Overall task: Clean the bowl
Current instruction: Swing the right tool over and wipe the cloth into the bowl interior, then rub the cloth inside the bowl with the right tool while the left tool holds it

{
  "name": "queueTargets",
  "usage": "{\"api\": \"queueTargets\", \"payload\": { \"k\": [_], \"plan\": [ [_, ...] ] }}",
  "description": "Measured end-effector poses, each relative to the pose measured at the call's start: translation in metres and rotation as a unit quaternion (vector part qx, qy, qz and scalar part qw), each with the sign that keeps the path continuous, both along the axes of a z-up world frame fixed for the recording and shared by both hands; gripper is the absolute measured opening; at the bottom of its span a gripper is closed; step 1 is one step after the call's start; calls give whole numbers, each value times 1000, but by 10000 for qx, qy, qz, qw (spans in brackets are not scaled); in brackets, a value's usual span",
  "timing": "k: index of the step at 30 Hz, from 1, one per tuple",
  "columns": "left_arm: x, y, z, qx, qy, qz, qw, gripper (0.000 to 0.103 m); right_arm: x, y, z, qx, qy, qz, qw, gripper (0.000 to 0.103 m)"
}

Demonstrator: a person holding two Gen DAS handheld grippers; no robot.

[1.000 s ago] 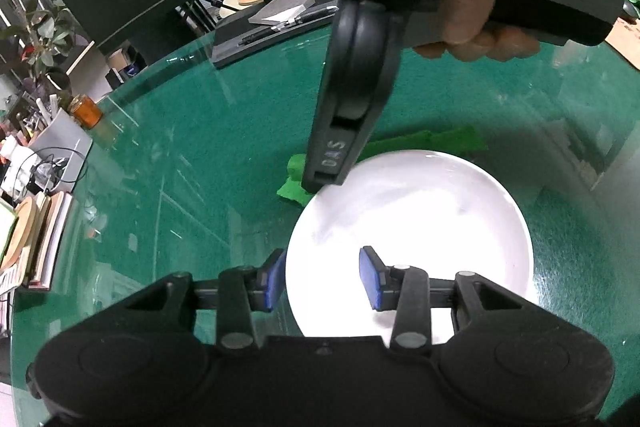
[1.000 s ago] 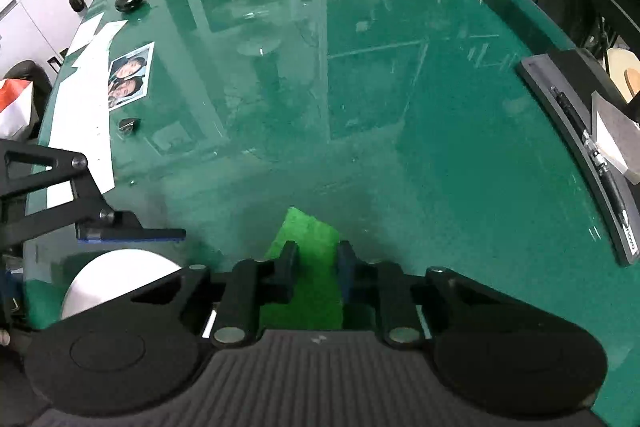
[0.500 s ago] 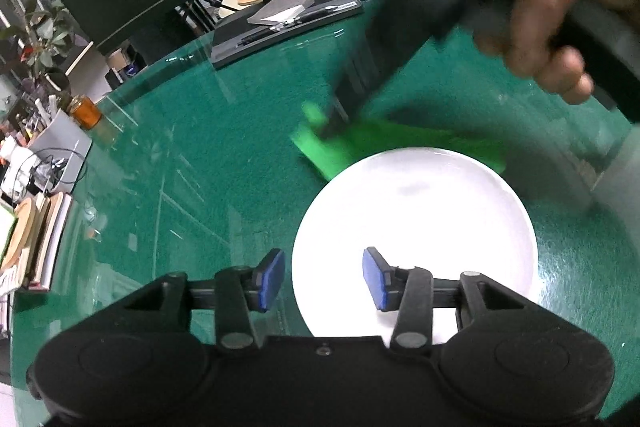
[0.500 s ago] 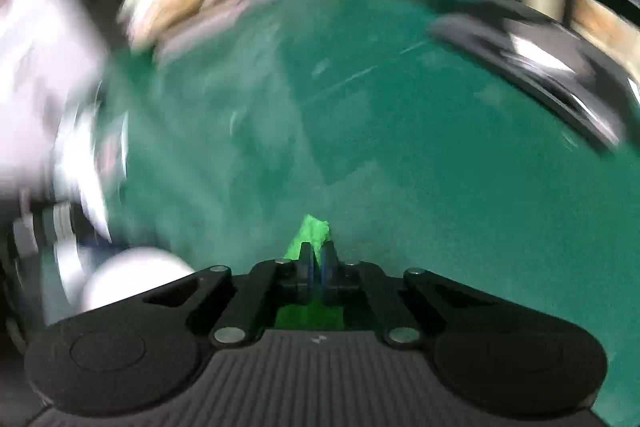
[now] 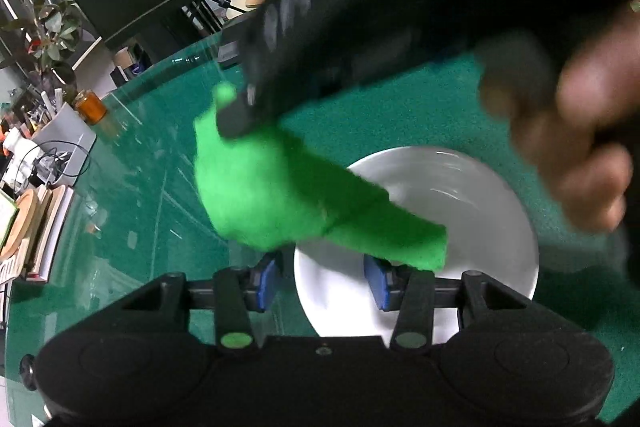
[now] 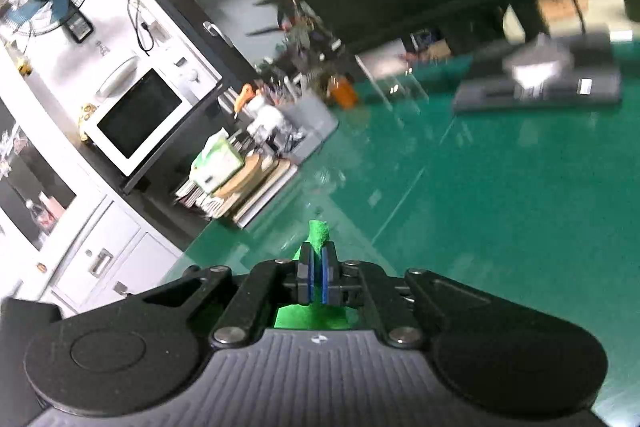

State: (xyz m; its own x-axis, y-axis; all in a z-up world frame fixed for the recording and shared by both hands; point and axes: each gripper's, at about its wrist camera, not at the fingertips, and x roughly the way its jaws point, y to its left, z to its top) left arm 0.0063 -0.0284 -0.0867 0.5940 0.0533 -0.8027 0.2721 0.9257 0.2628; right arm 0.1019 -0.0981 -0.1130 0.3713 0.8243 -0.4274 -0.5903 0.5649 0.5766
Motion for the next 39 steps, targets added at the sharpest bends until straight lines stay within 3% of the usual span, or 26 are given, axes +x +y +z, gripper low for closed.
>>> {"api": "queueTargets", "payload": {
  "k": [3, 5, 6, 7, 9, 12, 15, 17, 19, 25, 29, 33, 39],
  "plan": [
    [-1, 3, 0, -36, -10, 45, 10000, 49, -12, 15, -9, -530, -493, 233, 9971, 4],
    [0, 4, -1, -54, -24, 73, 10000, 50, -21, 19, -10, -867, -813, 328, 9924, 10],
    [1, 5, 0, -59, -26, 79, 9999, 50, -25, 20, -11, -1057, -950, 365, 9892, 15],
    [1, 6, 0, -68, -30, 88, 9999, 50, -26, 19, -11, -1063, -956, 378, 9890, 30],
    [1, 7, 0, -81, -36, 101, 9999, 50, -27, 8, -3, -780, -882, 383, 9923, 46],
    [0, 7, 1, -82, -46, 123, 9999, 52, -32, -3, 5, -742, -977, 536, 9910, 46],
    [0, 7, 0, -87, -52, 150, 9998, 55, -43, 3, 6, -1248, -1356, 1060, 9771, 29],
    [-1, 8, 0, -79, -54, 162, 9998, 56, -44, 5, 7, -1273, -1372, 1090, 9763, 17],
    [-1, 7, 1, -54, -59, 157, 9998, 57, -47, 8, 9, -1342, -1518, 1056, 9735, 11],
    [-2, 10, 1, -78, -69, 227, 9997, 62, -68, 8, 14, -1307, -1992, 1322, 9622, 10],
    [-2, 11, 1, -93, -59, 254, 9996, 63, -78, -1, 10, -1725, -2709, 1172, 9397, 10],
    [-2, 12, 1, -143, -46, 297, 9994, 63, -74, -15, 11, -1918, -2779, 898, 9370, 10],
    [-3, 10, 2, -100, -44, 279, 9996, 63, -83, -10, 13, -1743, -2753, 1112, 9389, 10]
  ]
}}
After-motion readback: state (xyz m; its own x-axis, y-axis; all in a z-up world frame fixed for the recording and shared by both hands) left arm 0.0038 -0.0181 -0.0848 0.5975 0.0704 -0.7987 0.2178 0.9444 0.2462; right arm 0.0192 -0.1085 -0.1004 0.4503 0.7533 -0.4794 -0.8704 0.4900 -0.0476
